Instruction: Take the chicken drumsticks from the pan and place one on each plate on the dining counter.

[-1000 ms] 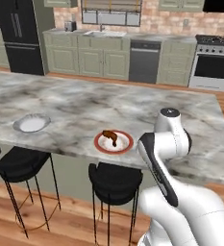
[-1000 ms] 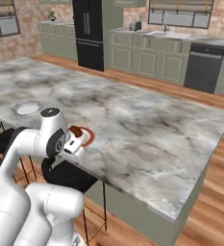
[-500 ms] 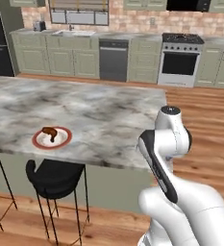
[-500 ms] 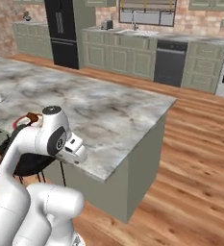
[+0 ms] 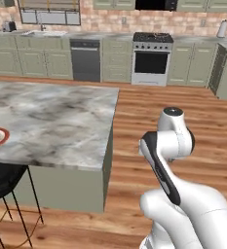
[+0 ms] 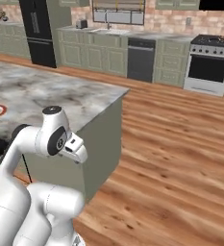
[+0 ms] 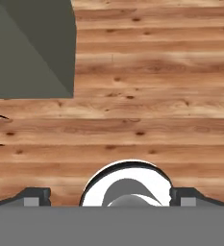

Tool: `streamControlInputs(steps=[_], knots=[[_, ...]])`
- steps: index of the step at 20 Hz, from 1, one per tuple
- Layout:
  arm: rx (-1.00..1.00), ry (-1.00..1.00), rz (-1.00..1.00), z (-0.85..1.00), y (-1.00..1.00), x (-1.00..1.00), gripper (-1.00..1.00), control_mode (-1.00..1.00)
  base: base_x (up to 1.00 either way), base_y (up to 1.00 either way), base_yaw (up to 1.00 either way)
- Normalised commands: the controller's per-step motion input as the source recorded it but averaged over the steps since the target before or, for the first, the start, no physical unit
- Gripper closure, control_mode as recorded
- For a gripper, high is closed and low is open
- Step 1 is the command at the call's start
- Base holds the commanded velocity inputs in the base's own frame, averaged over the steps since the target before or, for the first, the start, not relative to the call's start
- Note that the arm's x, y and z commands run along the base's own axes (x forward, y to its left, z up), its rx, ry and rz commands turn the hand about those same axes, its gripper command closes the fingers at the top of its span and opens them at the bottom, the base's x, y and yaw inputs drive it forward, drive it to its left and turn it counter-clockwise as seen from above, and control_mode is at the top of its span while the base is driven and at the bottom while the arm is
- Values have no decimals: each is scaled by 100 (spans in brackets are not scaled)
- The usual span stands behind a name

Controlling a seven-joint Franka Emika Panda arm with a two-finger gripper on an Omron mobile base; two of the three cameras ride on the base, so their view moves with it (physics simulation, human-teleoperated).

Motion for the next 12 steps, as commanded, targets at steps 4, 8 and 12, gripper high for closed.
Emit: streamControlInputs(steps=[4,8,12], knots=[[0,0,0,0,0,0,-100,100,8,-93,-4],[0,0,0,0,0,0,-100,100,56,-73,0],[0,0,0,0,0,0,-100,100,70,-60,0]])
